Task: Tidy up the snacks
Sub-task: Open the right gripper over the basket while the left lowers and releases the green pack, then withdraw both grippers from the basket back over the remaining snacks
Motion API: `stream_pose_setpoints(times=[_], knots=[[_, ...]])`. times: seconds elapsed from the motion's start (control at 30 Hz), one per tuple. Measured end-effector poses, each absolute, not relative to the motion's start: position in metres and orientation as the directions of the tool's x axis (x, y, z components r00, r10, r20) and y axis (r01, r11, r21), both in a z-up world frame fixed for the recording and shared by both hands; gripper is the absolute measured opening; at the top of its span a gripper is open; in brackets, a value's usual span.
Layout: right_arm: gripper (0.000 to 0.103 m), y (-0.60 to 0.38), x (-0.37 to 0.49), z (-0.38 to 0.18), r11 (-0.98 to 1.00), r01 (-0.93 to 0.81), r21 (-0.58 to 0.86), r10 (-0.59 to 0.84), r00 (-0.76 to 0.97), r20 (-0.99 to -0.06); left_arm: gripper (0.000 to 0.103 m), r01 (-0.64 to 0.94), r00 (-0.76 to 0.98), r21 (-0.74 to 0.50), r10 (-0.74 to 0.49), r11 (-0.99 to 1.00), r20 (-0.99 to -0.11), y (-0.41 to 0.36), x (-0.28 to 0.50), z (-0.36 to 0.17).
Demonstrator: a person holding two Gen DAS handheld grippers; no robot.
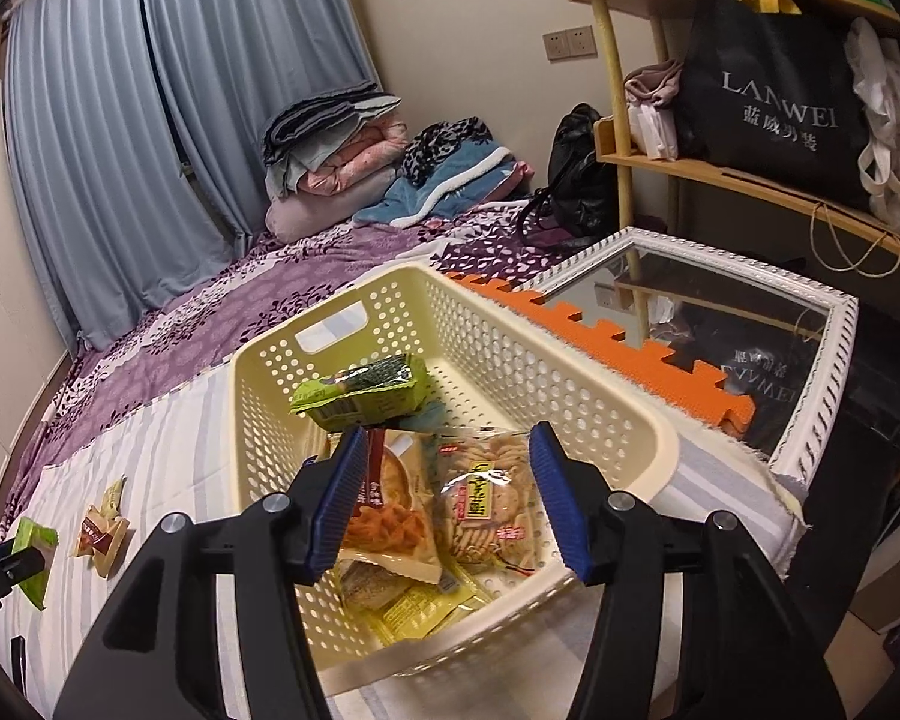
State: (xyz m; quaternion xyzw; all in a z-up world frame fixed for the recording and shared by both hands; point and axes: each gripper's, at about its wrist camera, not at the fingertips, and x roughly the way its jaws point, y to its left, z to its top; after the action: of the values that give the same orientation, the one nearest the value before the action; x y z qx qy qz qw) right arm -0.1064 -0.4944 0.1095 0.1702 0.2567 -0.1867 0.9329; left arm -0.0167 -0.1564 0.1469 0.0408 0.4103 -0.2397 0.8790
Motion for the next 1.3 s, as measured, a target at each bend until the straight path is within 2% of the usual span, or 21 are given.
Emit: stream_pose_setpoints(times=[0.43,0.77,0.97,1.0,1.03,1.07,1.27,1.3], knots=[[0.056,-0.518,-0.133,0.110,0.843,0.479,0.246,-0.302,0.799,-0.520,0.058,0.672,0.396,-0.166,-0.539,0.722,-0.743,-0.274,-0.024,0.154],[0.056,-0.523,-0.142,0.111,0.832,0.488,0.265,-0.309,0.803,-0.509,0.058,0.775,0.342,-0.148,-0.604,0.615,-0.719,-0.344,-0.032,0.167],[0.056,-0.528,-0.147,0.108,0.820,0.508,0.263,-0.323,0.791,-0.520,0.060,0.810,0.280,-0.190,-0.650,0.555,-0.707,-0.375,-0.031,0.160],[0.056,-0.528,-0.147,0.107,0.818,0.511,0.264,-0.324,0.789,-0.522,0.070,0.812,0.260,-0.210,-0.660,0.545,-0.704,-0.378,-0.030,0.159],[0.056,-0.529,-0.147,0.106,0.817,0.512,0.265,-0.324,0.788,-0.524,0.088,0.810,0.252,-0.223,-0.666,0.542,-0.702,-0.380,-0.029,0.157],[0.056,-0.528,-0.147,0.106,0.817,0.513,0.265,-0.324,0.787,-0.525,0.091,0.806,0.259,-0.224,-0.667,0.548,-0.699,-0.379,-0.028,0.156],[0.056,-0.529,-0.144,0.105,0.818,0.508,0.269,-0.319,0.791,-0.522,0.093,0.765,0.280,-0.228,-0.631,0.602,-0.723,-0.365,-0.016,0.147],[0.056,-0.528,-0.143,0.105,0.820,0.505,0.269,-0.316,0.792,-0.522,0.096,0.754,0.293,-0.223,-0.620,0.618,-0.728,-0.362,-0.014,0.147]])
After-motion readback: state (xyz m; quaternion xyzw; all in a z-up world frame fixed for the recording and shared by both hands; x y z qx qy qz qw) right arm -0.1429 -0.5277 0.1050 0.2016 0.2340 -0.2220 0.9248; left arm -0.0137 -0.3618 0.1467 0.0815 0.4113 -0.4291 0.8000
